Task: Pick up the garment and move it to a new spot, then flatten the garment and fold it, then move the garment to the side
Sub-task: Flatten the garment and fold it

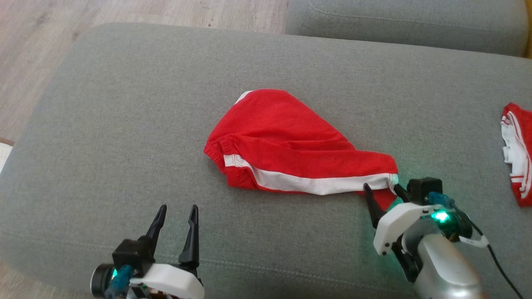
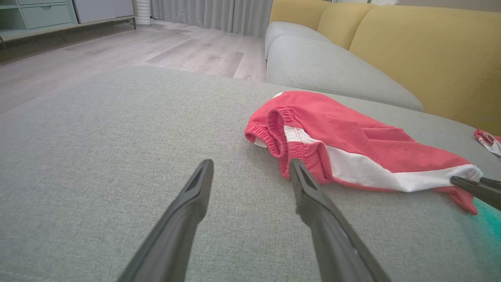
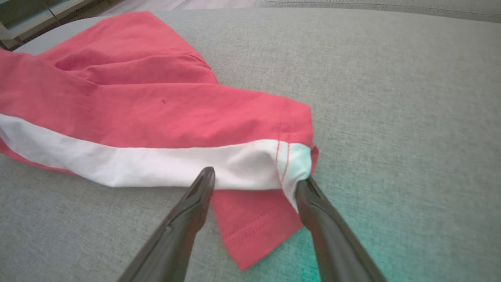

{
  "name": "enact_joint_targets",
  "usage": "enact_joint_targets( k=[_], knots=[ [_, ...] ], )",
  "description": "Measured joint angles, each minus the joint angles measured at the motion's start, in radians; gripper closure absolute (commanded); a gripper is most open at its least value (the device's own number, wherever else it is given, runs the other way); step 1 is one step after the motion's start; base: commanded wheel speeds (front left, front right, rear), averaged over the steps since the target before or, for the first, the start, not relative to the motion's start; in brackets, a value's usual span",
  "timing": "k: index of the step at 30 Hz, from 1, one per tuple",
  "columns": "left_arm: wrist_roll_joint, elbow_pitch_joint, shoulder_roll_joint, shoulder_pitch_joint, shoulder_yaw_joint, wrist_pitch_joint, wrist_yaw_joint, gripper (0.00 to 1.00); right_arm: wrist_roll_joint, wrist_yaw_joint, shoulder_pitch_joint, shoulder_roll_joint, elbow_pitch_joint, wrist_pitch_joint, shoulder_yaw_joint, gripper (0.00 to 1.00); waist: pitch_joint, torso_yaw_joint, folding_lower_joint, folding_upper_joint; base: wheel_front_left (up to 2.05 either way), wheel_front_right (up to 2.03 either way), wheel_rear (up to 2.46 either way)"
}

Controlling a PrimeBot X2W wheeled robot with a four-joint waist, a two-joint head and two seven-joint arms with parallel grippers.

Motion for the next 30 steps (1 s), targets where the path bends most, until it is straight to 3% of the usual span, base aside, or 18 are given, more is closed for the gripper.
enact_joint_targets(
  k=[5,9,10,15,18,24,30],
  knots=[
    [0.000,-0.007,0.006,0.000,-0.001,0.001,0.001,0.00,0.034,0.000,-0.050,-0.001,0.041,-0.024,0.043,0.00,0.010,-0.003,0.0000,0.0000,0.00,0.00,0.00],
    [0.000,-0.014,0.007,-0.004,-0.002,0.009,0.006,0.00,0.049,0.000,-0.082,-0.001,0.072,-0.044,0.074,0.32,0.020,-0.006,0.0000,0.0000,0.00,0.00,0.00],
    [0.001,-0.015,0.008,-0.005,-0.003,0.009,0.008,0.00,0.053,0.000,-0.087,-0.001,0.078,-0.053,0.079,0.32,0.022,-0.007,0.0000,0.0000,0.00,0.00,0.00],
    [0.002,-0.020,0.008,-0.010,-0.006,0.009,0.008,0.00,0.056,0.000,-0.114,-0.002,0.106,-0.077,0.096,0.70,0.030,-0.019,0.0000,0.0000,0.00,0.00,0.00],
    [0.002,-0.020,0.002,-0.026,-0.018,0.009,-0.010,0.00,0.061,0.000,-0.127,-0.003,0.115,-0.094,0.109,1.00,0.034,-0.030,0.0000,0.0000,0.00,0.00,0.00],
    [-0.013,0.033,-0.067,-0.111,-0.061,0.016,-0.085,0.00,0.075,0.000,-0.142,-0.011,0.118,-0.114,0.128,1.00,0.048,-0.060,0.0000,0.0000,0.00,0.00,0.00],
    [-0.075,0.215,-0.138,-0.221,-0.045,0.022,-0.137,0.00,0.077,0.000,-0.170,-0.019,0.115,-0.121,0.155,1.00,0.068,-0.097,0.0000,0.0000,0.00,0.00,0.00]
  ],
)
